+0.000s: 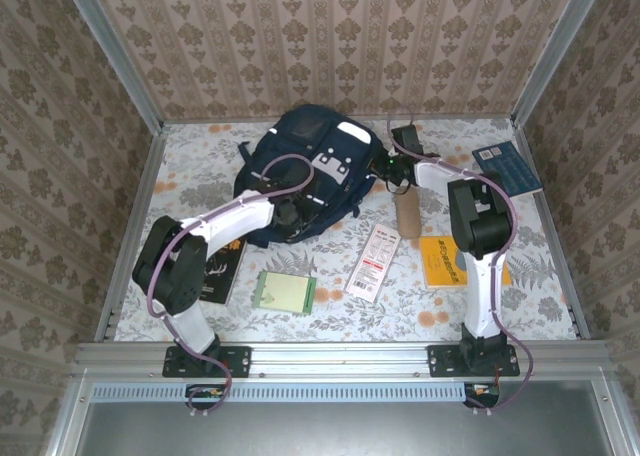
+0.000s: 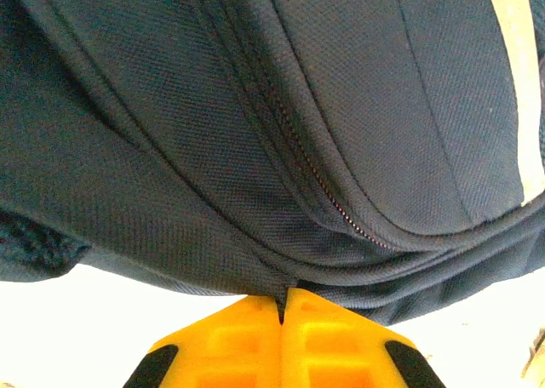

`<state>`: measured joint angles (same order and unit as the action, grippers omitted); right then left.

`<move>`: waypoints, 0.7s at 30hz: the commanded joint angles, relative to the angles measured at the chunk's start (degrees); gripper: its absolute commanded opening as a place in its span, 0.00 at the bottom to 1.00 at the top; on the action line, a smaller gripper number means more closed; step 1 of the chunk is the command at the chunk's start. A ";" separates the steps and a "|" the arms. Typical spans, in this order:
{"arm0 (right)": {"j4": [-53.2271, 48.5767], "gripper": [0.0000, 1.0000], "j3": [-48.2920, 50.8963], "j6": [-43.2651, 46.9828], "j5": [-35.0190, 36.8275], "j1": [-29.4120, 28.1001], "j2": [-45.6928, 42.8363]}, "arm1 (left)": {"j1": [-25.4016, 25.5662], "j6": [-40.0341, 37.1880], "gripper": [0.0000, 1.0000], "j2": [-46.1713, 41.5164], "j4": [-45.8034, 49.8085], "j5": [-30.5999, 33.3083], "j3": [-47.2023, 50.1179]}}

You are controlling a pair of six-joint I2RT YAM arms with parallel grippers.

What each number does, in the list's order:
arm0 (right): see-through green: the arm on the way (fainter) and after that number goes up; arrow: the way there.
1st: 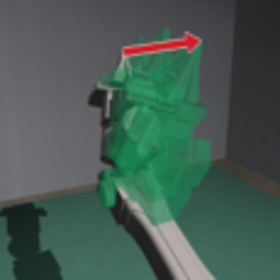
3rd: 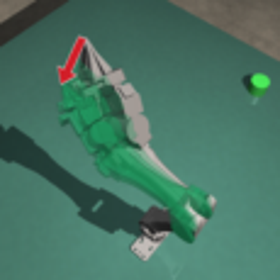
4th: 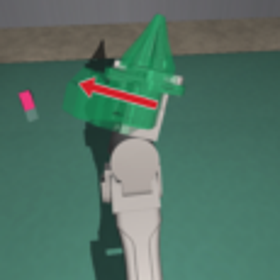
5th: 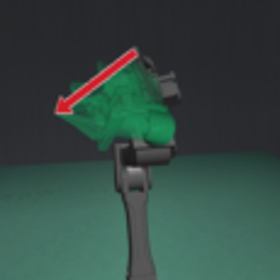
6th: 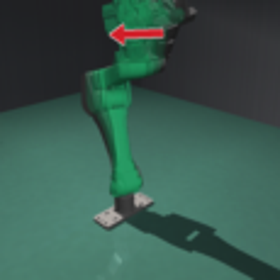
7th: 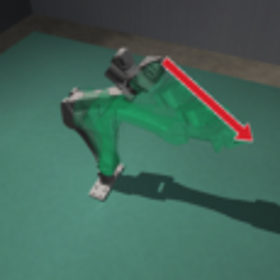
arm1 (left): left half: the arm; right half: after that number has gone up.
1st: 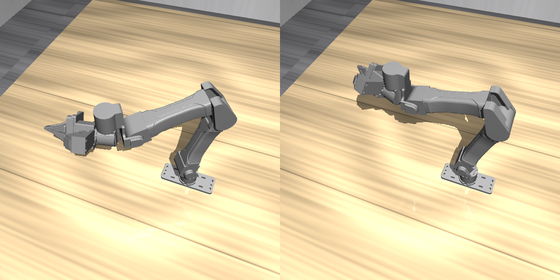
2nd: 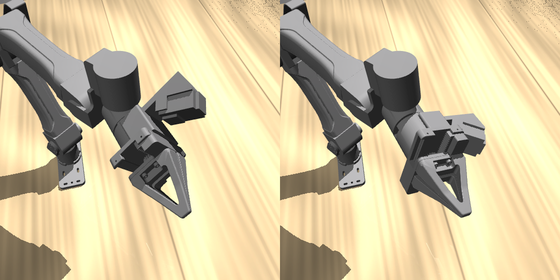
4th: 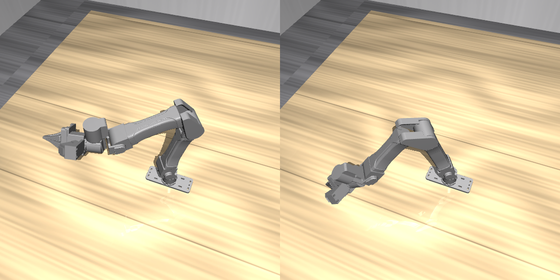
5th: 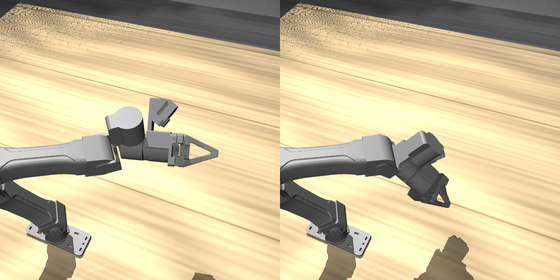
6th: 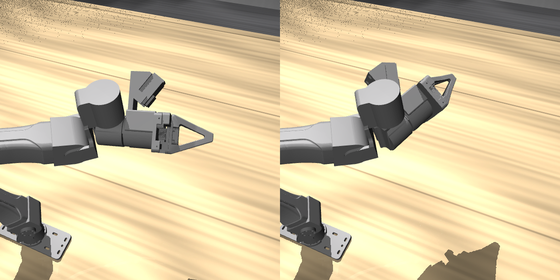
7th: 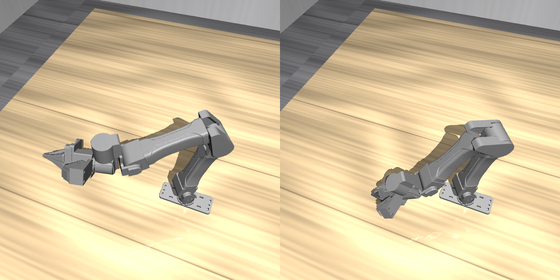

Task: Pack books, pencil case, and school supplies into a backpack

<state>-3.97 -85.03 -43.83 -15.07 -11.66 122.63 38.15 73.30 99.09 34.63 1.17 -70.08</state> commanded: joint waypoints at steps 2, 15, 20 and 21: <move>0.06 0.00 5.09 -1.32 -0.57 2.29 -10.34 | -4.64 -10.24 0.00 2.17 2.91 6.47 -5.25; -2.52 0.00 16.00 -12.36 1.12 -1.82 -24.82 | -8.11 -31.09 0.04 4.53 0.27 8.59 -14.11; -3.98 0.00 14.87 -16.11 1.33 -2.62 -25.95 | -2.44 -36.33 0.33 0.50 -0.54 12.41 -11.50; -4.08 0.00 14.66 -16.25 1.56 -2.71 -26.18 | -0.86 -37.38 0.35 -0.50 -0.86 13.64 -10.57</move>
<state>-6.98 -69.25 -56.97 -9.98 -12.97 100.53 33.76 41.89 102.56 35.66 10.63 -81.89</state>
